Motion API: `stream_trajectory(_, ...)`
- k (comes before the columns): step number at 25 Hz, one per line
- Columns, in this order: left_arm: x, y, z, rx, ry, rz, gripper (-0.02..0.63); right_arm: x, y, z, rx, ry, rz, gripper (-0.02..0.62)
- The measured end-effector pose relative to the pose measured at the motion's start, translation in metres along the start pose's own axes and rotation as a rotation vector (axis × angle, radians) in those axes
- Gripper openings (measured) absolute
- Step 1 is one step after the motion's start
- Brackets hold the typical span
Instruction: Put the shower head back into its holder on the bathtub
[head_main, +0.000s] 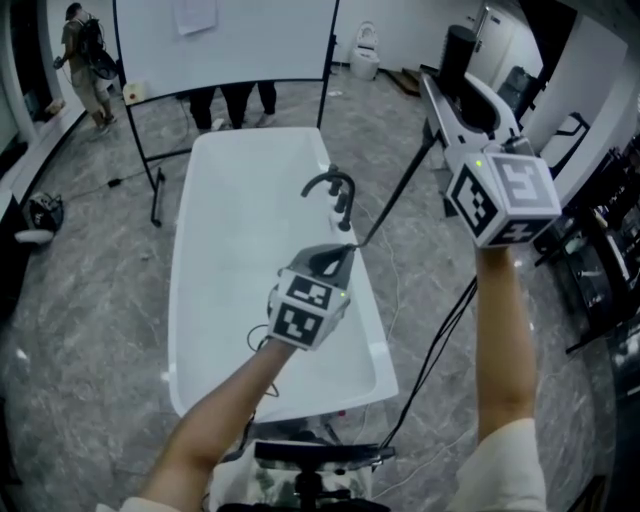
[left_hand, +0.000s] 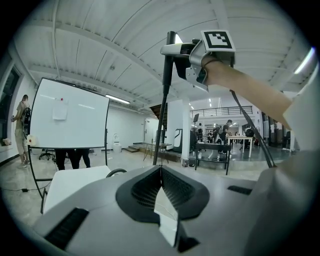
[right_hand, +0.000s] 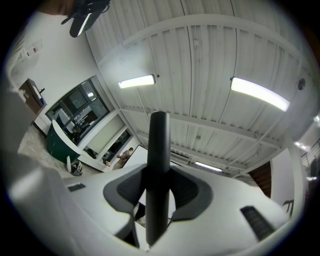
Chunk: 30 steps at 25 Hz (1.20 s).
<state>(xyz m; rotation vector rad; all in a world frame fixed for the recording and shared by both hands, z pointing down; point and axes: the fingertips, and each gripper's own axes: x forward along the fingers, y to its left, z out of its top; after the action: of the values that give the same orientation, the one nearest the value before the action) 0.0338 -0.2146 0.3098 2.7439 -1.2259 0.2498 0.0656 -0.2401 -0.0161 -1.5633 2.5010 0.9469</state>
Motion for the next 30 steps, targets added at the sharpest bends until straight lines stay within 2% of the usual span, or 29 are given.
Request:
stream_trajectory(7, 0.024, 0.012, 0.002, -0.006, 0.015, 0.04, 0.015, 0.023, -0.019, -0.024, 0.028, -0.012, 0.021, 0.152)
stream_trajectory(20, 0.07, 0.021, 0.006, -0.011, 0.035, 0.102, 0.015, 0.057, -0.064, -0.047, 0.045, -0.059, 0.052, 0.152)
stream_trajectory(30, 0.098, 0.032, 0.001, -0.025, 0.062, 0.128, 0.015, 0.081, -0.073, -0.084, 0.072, -0.053, 0.084, 0.152)
